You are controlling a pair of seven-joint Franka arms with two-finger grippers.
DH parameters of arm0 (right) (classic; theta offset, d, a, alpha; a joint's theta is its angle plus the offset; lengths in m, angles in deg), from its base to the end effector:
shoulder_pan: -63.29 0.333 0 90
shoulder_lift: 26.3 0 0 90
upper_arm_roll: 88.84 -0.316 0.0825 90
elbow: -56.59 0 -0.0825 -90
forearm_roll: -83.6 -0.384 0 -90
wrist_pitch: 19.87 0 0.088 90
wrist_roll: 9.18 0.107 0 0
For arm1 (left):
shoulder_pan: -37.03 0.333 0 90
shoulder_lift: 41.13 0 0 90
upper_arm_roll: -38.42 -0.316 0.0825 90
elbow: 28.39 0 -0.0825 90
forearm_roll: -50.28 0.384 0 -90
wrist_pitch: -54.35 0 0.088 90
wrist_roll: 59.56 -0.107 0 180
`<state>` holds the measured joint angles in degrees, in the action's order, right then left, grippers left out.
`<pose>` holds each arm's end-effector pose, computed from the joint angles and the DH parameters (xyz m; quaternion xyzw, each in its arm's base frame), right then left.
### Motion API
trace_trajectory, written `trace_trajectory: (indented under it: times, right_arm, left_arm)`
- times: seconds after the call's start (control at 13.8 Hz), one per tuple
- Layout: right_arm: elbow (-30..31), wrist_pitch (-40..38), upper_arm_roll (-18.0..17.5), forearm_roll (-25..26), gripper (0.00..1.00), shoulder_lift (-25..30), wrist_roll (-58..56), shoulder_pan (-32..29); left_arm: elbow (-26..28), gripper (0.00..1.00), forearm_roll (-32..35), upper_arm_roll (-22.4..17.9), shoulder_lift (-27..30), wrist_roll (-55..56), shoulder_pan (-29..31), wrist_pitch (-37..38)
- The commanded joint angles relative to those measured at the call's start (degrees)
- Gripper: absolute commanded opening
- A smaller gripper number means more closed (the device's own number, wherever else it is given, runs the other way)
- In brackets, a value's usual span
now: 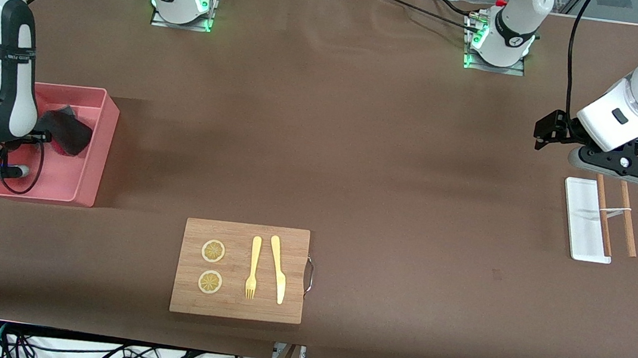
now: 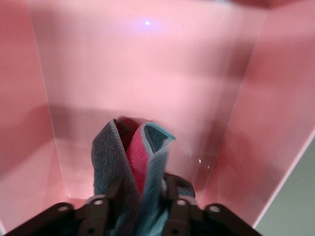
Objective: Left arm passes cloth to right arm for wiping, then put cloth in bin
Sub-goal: 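Lower the cloth into the bin and open the right gripper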
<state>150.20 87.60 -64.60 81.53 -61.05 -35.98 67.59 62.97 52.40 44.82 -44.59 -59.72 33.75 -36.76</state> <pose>0.6191 -0.1906 0.2693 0.9801 0.0656 -0.1839 0.0356 0.5646 -0.0905 0.5812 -0.9956 0.0867 0.0308 0.0177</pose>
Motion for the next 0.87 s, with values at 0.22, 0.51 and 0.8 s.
trace_trajectory:
  times: [0.22, 0.51, 0.8]
  right_arm:
    - [-1.2, -3.0, -0.3, -1.1, 1.00, 8.5, -0.6, -0.3]
    - [-2.6, -9.2, -4.4, -0.2, 1.00, 16.3, 0.3, -0.3]
    - [-2.6, -16.0, -10.9, -0.1, 1.00, 23.7, 0.7, -0.3]
  left_arm:
    - [-0.3, 1.00, -0.5, 0.0, 0.6, -0.2, -0.1, 1.3]
    - [-0.3, 1.00, -0.5, 0.0, 0.6, -0.2, -0.1, 1.3]
    - [-0.3, 1.00, -0.5, 0.0, 0.6, -0.2, -0.1, 1.3]
